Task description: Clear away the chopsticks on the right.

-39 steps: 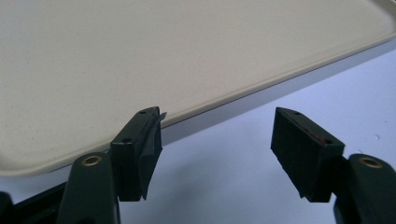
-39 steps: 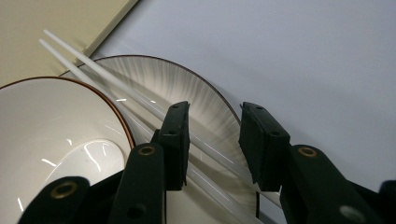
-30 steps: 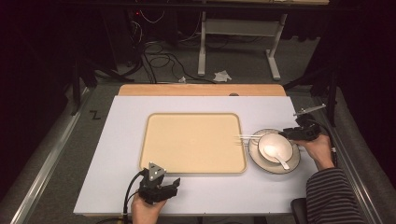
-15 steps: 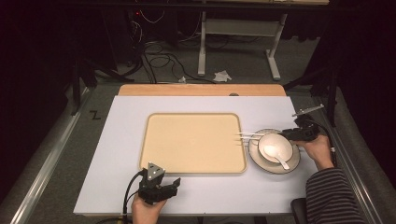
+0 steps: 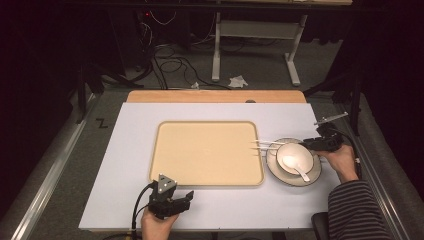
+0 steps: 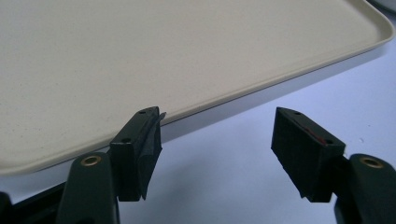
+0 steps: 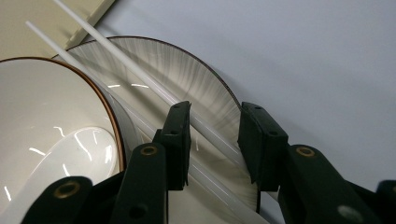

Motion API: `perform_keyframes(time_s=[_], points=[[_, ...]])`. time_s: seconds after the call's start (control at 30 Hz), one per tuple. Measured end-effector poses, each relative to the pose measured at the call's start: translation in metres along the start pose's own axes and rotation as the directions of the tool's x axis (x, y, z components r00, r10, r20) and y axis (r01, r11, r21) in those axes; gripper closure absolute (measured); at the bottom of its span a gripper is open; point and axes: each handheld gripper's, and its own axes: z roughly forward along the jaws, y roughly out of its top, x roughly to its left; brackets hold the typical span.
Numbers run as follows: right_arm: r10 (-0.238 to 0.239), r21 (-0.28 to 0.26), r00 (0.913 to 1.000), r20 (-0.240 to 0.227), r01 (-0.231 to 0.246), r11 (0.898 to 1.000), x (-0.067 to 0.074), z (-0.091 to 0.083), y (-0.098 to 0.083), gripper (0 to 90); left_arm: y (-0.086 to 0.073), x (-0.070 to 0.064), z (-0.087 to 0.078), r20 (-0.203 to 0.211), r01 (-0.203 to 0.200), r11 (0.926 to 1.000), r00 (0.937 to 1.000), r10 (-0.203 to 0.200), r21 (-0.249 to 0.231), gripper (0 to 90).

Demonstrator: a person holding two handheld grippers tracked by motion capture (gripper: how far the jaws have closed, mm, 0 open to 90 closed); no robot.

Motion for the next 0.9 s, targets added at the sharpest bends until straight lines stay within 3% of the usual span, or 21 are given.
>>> perform_keyframes(time_s=[0.9], points=[[0.001, -0.004, 0.9999, -0.013, -0.001, 1.000, -0.0042, -0.0011, -0.0034, 65.4, -0.0003, -0.0006, -0.0012, 0.024, 0.015, 0.9999, 0.9996, -0.015, -0.008, 33.3]])
